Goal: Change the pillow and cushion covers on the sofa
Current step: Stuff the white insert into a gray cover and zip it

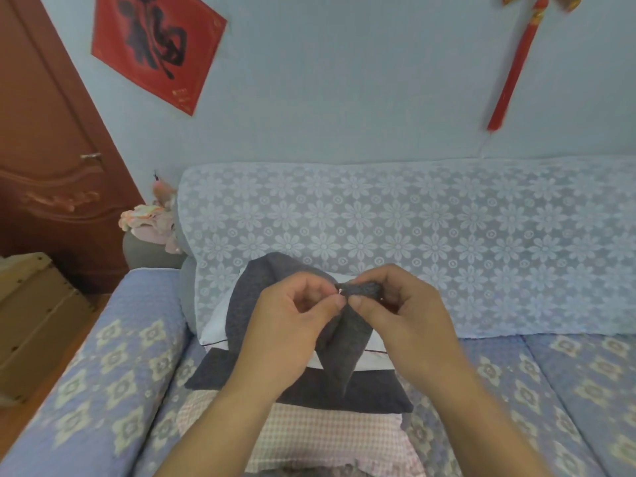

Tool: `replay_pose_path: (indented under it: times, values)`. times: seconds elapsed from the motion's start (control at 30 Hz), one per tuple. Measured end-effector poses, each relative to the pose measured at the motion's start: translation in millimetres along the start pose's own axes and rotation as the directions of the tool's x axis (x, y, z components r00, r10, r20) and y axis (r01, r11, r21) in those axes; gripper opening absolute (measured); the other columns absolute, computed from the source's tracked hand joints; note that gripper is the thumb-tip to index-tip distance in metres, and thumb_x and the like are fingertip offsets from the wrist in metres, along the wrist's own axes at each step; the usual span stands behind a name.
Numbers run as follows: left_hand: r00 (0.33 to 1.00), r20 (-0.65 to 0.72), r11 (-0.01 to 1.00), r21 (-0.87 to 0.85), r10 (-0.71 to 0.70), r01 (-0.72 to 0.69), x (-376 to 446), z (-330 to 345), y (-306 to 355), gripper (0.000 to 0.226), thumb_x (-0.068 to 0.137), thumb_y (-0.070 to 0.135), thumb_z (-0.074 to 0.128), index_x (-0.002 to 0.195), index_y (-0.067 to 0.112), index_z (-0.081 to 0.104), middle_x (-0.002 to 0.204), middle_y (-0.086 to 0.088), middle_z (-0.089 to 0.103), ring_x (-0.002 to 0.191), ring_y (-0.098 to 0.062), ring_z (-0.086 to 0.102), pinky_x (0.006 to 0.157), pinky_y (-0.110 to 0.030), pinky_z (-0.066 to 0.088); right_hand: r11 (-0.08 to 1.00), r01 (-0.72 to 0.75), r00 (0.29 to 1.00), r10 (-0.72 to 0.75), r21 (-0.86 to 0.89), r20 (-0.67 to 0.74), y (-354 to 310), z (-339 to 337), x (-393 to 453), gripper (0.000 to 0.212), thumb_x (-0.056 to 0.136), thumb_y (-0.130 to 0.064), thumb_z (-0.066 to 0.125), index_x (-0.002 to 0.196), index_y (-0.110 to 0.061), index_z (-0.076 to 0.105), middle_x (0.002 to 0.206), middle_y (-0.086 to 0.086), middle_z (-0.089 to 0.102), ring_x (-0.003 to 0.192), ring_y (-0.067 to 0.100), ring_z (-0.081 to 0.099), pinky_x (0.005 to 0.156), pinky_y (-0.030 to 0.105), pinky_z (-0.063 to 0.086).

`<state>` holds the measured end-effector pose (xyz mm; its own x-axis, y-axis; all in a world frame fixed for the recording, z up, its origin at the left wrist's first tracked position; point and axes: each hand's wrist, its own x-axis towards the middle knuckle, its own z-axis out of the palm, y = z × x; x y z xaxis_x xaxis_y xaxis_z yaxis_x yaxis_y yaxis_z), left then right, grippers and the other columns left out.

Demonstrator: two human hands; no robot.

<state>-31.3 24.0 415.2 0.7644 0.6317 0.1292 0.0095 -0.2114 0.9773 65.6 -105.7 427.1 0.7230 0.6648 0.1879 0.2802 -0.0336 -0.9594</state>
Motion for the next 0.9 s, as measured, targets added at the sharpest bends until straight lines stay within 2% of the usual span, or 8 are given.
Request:
replay_pose_path:
  times: [0.07,0.2,0.37,0.47,0.57,0.7,0.8,0.9]
  values:
    - [1.0,-0.01,0.999,-0.024,-0.029,0.028,0,1,0,0.01,0.089,0.023,0.077,0.085,0.031,0.072,0.084,0.0,0.074,0.089,-0.024,0.072,0.091,-0.052,0.057,1.0,0.009,1.0,-0.009,-0.006,0.004,-3,3,2,0.013,0.088,-0.015,0.073,0.09,-0.027,0.072,0.088,-0.01,0.075,0.087,0.009,0.07,0.082,0.031,0.055]
    - [0.998,0.064,0.999,0.039,0.004,-0.007,-3,-2,-1,0.01,0.094,0.035,0.07,0.086,0.029,0.068,0.084,-0.003,0.073,0.087,-0.027,0.071,0.089,-0.057,0.055,1.0,-0.002,1.0,0.002,-0.025,-0.011,-4,5,4,0.009,0.088,-0.017,0.073,0.088,-0.025,0.071,0.084,-0.012,0.074,0.081,0.005,0.069,0.073,0.019,0.051]
    - [0.986,0.161,0.992,0.112,0.032,-0.05,-3,-16,6,0.028,0.086,0.05,0.064,0.085,0.023,0.067,0.084,-0.013,0.07,0.088,-0.037,0.067,0.088,-0.062,0.052,0.999,0.017,0.998,-0.013,-0.051,0.067,-5,3,6,0.009,0.09,-0.016,0.071,0.089,-0.025,0.07,0.087,-0.01,0.074,0.086,0.009,0.07,0.083,0.038,0.057]
    - [0.992,0.119,0.996,0.075,0.033,-0.042,-1,-18,6,0.015,0.098,0.032,0.065,0.084,0.025,0.067,0.082,-0.003,0.071,0.085,-0.026,0.07,0.092,-0.056,0.054,0.999,0.023,0.997,-0.02,-0.045,0.075,-1,5,6,0.012,0.092,-0.016,0.068,0.093,-0.027,0.07,0.092,-0.011,0.074,0.089,0.01,0.07,0.086,0.044,0.057]
    - [0.991,0.073,0.985,-0.128,-0.108,0.117,-1,-16,6,0.014,0.098,0.015,0.063,0.085,0.016,0.07,0.078,-0.004,0.07,0.079,-0.022,0.071,0.096,-0.053,0.056,0.999,0.025,0.996,-0.022,-0.036,0.086,5,9,4,0.016,0.092,-0.014,0.068,0.094,-0.03,0.07,0.094,-0.011,0.075,0.092,0.012,0.07,0.087,0.048,0.056]
    - [0.966,0.139,0.937,-0.247,-0.217,0.246,-2,-19,7,0.009,0.097,0.014,0.062,0.098,0.007,0.068,0.083,-0.009,0.071,0.084,-0.024,0.072,0.093,-0.045,0.059,0.997,0.041,0.996,-0.036,-0.059,0.084,9,9,5,0.018,0.091,-0.014,0.07,0.093,-0.032,0.07,0.092,-0.01,0.075,0.09,0.012,0.07,0.086,0.048,0.055]
    - [0.978,0.126,0.965,-0.179,-0.169,0.19,-3,-20,6,0.011,0.094,0.009,0.066,0.104,0.011,0.069,0.085,-0.01,0.074,0.084,-0.021,0.073,0.087,-0.036,0.06,0.994,0.057,0.994,-0.049,-0.092,0.093,11,8,7,0.015,0.09,-0.016,0.071,0.093,-0.03,0.07,0.092,-0.012,0.074,0.09,0.011,0.07,0.086,0.046,0.055]
    - [0.995,0.072,0.995,-0.068,-0.074,0.079,-4,-22,5,0.015,0.09,0.004,0.071,0.09,0.018,0.074,0.082,-0.009,0.074,0.081,-0.022,0.073,0.084,-0.035,0.06,0.989,0.089,0.991,-0.076,-0.116,0.11,10,9,7,0.013,0.09,-0.018,0.071,0.092,-0.031,0.069,0.089,-0.014,0.074,0.09,0.01,0.069,0.085,0.043,0.054]
